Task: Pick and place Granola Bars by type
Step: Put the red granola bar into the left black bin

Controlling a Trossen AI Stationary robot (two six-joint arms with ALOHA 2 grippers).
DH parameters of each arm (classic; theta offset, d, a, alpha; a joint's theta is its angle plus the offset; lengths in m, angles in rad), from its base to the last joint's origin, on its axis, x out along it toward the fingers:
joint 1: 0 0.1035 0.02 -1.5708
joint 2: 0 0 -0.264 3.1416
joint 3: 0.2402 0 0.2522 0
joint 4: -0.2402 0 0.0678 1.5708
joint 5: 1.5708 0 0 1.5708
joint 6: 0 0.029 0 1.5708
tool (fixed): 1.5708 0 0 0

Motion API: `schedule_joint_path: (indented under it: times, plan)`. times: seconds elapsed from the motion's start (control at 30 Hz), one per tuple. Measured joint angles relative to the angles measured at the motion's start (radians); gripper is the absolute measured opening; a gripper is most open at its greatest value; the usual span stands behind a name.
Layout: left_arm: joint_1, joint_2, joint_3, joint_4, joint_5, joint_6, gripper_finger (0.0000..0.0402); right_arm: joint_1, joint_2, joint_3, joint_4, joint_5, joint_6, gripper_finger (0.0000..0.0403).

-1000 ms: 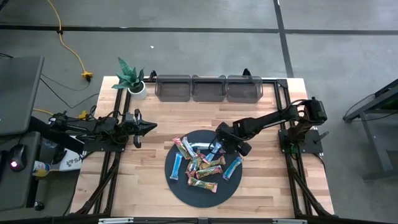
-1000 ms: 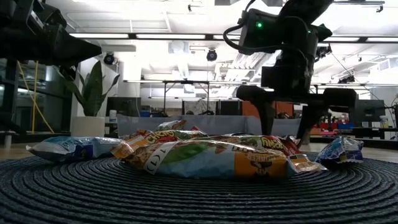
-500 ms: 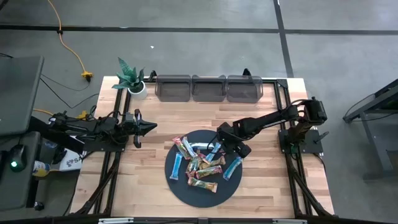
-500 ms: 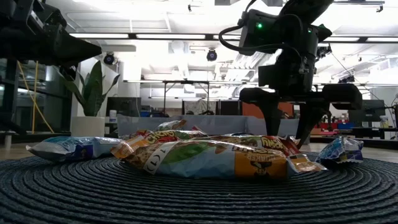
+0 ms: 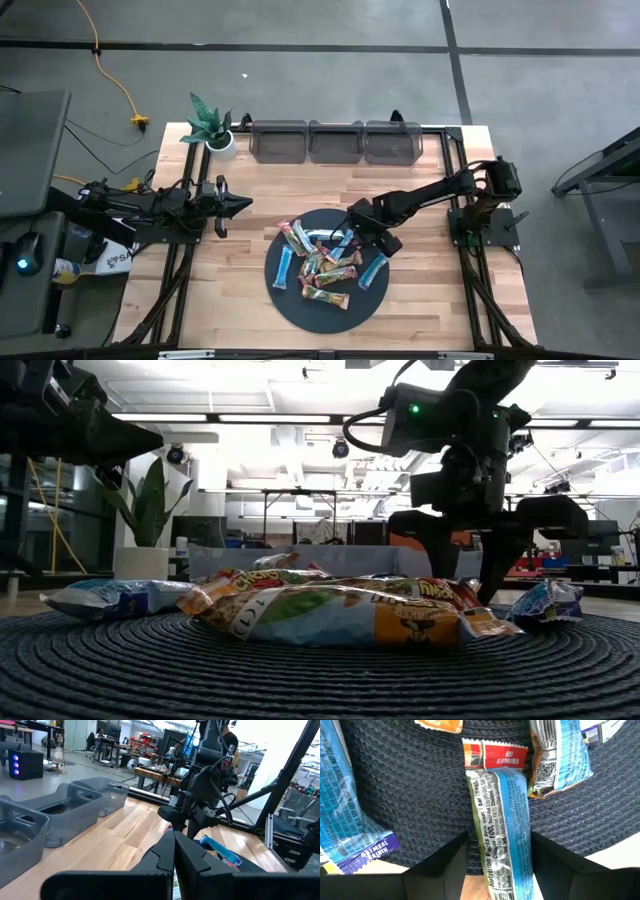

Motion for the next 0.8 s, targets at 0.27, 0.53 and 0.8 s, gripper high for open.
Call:
schedule_joint_path:
  times: [0.27,0.53,0.8]
  plan:
    - [0.0,0.0,0.0,0.0,0.0,0.0,0.0001,0.0,0.002,-0.001,-0.002,0.001,0.057,0.0186]
    - [0.0,0.0,0.0,0.0,0.0,0.0,0.0001,0.0,0.002,-0.002,-0.013,0.003,0.067,0.0141]
    - [0.0,0.0,0.0,0.0,0.0,0.0,0.0001,0.0,0.0,-0.001,-0.016,0.006,0.125,0.0102]
